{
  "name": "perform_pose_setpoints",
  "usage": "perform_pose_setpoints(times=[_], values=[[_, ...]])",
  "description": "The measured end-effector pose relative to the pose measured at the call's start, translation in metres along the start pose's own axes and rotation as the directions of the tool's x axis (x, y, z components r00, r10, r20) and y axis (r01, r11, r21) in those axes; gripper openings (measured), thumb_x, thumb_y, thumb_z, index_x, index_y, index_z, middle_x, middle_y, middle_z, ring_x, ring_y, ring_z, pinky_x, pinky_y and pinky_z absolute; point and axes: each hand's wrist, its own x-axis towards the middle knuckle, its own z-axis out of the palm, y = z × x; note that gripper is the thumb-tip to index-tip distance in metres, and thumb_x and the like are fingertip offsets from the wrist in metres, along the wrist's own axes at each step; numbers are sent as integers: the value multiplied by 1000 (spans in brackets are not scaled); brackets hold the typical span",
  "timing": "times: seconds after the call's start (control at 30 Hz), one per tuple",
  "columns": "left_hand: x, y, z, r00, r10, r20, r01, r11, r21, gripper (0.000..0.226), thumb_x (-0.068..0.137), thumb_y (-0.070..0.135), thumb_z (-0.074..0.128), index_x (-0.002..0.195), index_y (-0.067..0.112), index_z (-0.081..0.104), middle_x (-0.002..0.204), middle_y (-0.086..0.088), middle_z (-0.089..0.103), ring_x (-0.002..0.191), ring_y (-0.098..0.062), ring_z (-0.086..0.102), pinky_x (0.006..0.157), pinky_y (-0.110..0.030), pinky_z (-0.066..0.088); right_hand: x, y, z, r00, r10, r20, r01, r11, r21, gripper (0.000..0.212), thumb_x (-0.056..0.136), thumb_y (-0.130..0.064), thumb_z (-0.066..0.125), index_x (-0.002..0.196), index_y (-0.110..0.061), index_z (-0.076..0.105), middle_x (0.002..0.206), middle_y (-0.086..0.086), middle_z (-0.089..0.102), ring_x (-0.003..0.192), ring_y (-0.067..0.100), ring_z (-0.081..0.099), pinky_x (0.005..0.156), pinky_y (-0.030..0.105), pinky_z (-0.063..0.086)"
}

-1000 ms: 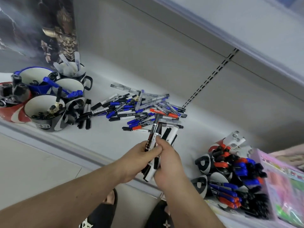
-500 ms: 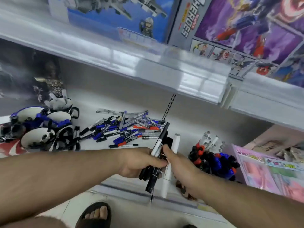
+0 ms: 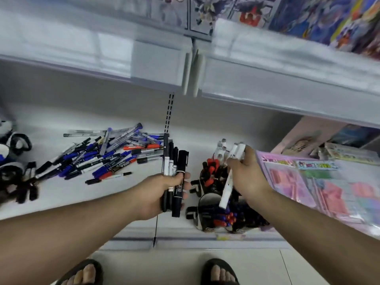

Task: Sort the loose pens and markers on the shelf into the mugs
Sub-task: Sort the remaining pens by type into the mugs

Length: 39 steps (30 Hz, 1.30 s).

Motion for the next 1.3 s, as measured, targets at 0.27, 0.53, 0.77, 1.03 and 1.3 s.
perform_pose_setpoints(times=[0.27, 0.53, 0.77, 1.03, 1.3], values=[[21, 0, 20, 996, 79, -29, -82, 987, -136, 23, 100, 18, 52, 115, 9, 66, 90, -8, 69, 70, -22, 67, 61, -38, 58, 44, 26, -32, 989, -86, -118, 66, 985, -161, 76, 92, -13, 62, 150, -26, 15, 73, 10, 64, 51, 23, 59, 43, 24, 47], [23, -2, 13, 984, 114, -136, -133, 982, -138, 23, 99, 18, 53, 117, 9, 66, 97, -8, 72, 75, -24, 70, 79, -46, 57, 82, 28, -34, 818, -494, -294, 353, 836, -421, 44, 95, -15, 58, 137, -17, 44, 75, -6, 60, 64, 3, 55, 67, 20, 37], [22, -4, 5, 979, 133, -156, -157, 976, -151, 22, 98, 17, 54, 115, 11, 67, 100, -9, 72, 82, -26, 69, 79, -47, 57, 77, 58, -7, 687, -715, -128, 581, 647, -493, 61, 88, -7, 70, 136, -27, 39, 92, 3, 67, 78, 13, 60, 72, 28, 51], [24, -3, 10, 982, 134, -130, -152, 979, -138, 23, 97, 17, 55, 116, 12, 67, 101, -8, 73, 83, -25, 69, 77, -46, 58, 68, 59, -11, 578, -796, -180, 638, 578, -508, 48, 82, -2, 75, 114, -24, 47, 95, 11, 68, 84, 30, 65, 76, 37, 50], [18, -5, 16, 990, 114, -86, -124, 985, -118, 23, 97, 18, 55, 116, 13, 68, 106, -9, 74, 82, -23, 71, 70, -41, 60, 108, 68, -18, 746, -590, -308, 419, 777, -470, 26, 91, -7, 65, 117, -5, 62, 100, 13, 68, 84, 27, 64, 76, 30, 45]])
